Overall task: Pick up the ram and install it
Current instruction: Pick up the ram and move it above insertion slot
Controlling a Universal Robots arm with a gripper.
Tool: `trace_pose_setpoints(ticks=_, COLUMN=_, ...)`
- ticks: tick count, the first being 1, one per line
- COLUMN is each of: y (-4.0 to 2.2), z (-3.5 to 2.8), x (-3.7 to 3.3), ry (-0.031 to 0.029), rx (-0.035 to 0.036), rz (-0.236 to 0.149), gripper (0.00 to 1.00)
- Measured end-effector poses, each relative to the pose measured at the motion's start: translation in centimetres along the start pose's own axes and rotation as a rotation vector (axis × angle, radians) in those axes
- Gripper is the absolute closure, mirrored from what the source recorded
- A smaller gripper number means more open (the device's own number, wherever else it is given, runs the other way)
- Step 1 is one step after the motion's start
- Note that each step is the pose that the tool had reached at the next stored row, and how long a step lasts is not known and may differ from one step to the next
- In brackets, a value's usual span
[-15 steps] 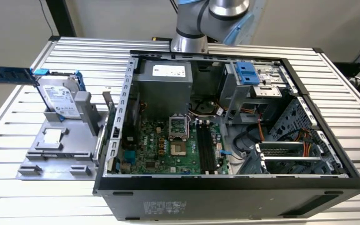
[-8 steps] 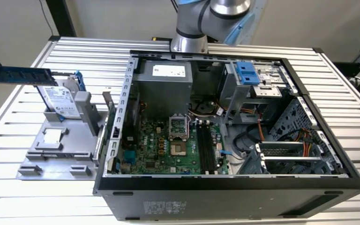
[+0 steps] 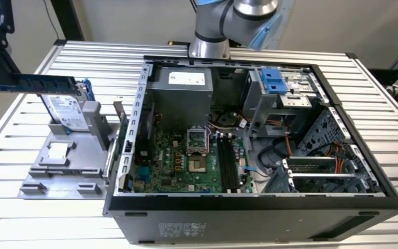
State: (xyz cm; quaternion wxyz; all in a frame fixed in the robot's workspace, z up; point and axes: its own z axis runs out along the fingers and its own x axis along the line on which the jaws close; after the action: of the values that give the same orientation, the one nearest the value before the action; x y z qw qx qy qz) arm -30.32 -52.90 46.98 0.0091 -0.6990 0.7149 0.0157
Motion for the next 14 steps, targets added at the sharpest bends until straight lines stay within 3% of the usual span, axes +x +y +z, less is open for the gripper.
trace_pose_setpoints(ticks=3, y=-0.36, z=-0.01, x=-0.01, ry=0.0000, rx=-0.0001, rz=0.000, gripper=1.00)
trace_pose_setpoints(ticks=14, y=-3.73, z=-0.03, x=-0.08, ry=-0.0001, rx=0.0000, rz=0.000, gripper=1.00)
